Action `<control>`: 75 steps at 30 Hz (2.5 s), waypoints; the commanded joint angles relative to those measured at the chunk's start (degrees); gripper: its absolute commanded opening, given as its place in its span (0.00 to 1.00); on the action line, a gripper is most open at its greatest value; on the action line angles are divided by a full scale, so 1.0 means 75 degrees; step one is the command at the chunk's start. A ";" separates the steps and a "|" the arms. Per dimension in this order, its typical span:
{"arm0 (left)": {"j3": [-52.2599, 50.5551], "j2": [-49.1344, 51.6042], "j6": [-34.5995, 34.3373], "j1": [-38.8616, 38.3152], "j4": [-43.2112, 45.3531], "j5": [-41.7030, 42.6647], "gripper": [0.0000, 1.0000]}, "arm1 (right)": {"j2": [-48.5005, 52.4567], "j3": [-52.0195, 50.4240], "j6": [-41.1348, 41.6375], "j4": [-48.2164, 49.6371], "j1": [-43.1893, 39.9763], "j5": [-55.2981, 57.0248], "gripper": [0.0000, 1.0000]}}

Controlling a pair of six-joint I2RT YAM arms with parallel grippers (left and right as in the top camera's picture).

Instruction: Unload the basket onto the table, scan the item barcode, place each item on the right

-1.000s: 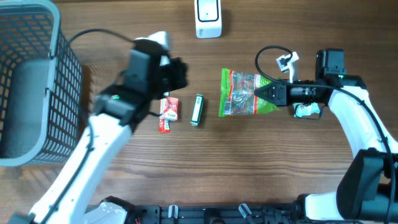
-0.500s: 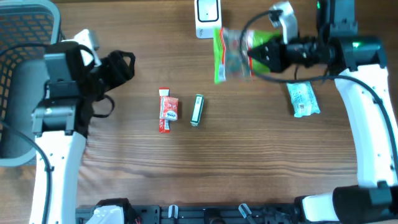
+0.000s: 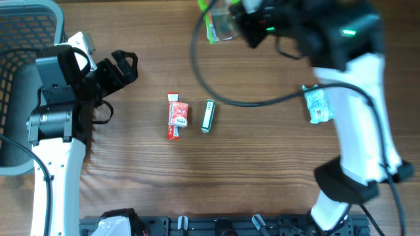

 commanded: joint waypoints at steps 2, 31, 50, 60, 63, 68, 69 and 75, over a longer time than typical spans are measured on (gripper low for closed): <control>0.0000 0.0029 0.0181 0.0035 0.0020 0.0117 1.00 | 0.1023 0.0122 -0.2075 0.0472 0.0679 0.2081 0.04; 0.0000 0.0029 0.0181 0.0035 0.0020 0.0117 1.00 | 0.5665 0.0006 -0.6473 0.7501 0.0268 0.5598 0.04; 0.0000 0.0029 0.0181 0.0035 0.0020 0.0117 1.00 | 0.5619 0.0009 -0.6164 0.7315 0.0484 0.5560 0.04; 0.0000 0.0029 0.0181 0.0035 0.0020 0.0117 1.00 | 0.5528 0.0009 -0.6155 0.7370 0.0533 0.5735 0.04; 0.0000 0.0029 0.0181 0.0035 0.0020 0.0117 1.00 | 0.5470 0.0009 -0.6108 0.7373 0.0533 0.5729 0.04; 0.0000 0.0029 0.0181 0.0035 0.0020 0.0117 1.00 | 0.5403 0.0009 -0.6027 0.7315 0.0548 0.5724 0.04; 0.0000 0.0029 0.0181 0.0035 0.0020 0.0117 1.00 | 0.5403 0.0009 -0.5861 0.7242 0.0548 0.5654 0.04; 0.0000 0.0029 0.0181 0.0035 0.0020 0.0117 1.00 | 0.5278 0.0009 -0.4788 0.6773 0.0548 0.5272 0.04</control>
